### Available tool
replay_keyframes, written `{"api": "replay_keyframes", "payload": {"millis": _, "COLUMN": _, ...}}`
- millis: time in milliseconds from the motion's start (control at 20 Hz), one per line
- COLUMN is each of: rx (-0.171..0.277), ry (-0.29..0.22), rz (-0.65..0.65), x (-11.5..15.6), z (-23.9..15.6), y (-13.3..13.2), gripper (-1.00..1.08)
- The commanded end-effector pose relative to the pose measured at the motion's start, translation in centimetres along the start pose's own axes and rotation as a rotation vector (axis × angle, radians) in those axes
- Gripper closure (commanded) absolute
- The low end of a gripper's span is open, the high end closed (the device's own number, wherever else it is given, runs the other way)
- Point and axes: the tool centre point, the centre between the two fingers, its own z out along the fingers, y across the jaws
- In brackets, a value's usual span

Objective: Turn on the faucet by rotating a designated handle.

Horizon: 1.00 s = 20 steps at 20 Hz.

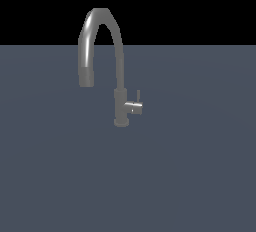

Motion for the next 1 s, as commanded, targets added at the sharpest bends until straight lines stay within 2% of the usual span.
{"api": "replay_keyframes", "payload": {"millis": 0, "rx": 0.000, "ry": 0.000, "rz": 0.000, "x": 0.0, "z": 0.0, "y": 0.0, "gripper": 1.08}}
{"api": "replay_keyframes", "payload": {"millis": 250, "rx": 0.009, "ry": -0.008, "rz": 0.010, "x": 0.4, "z": 0.1, "y": 0.0, "gripper": 1.08}}
{"api": "replay_keyframes", "payload": {"millis": 500, "rx": 0.038, "ry": -0.032, "rz": 0.040, "x": 1.4, "z": 0.4, "y": 0.0, "gripper": 1.08}}
{"api": "replay_keyframes", "payload": {"millis": 950, "rx": 0.141, "ry": -0.118, "rz": 0.149, "x": 5.2, "z": 1.6, "y": 0.2, "gripper": 1.08}}
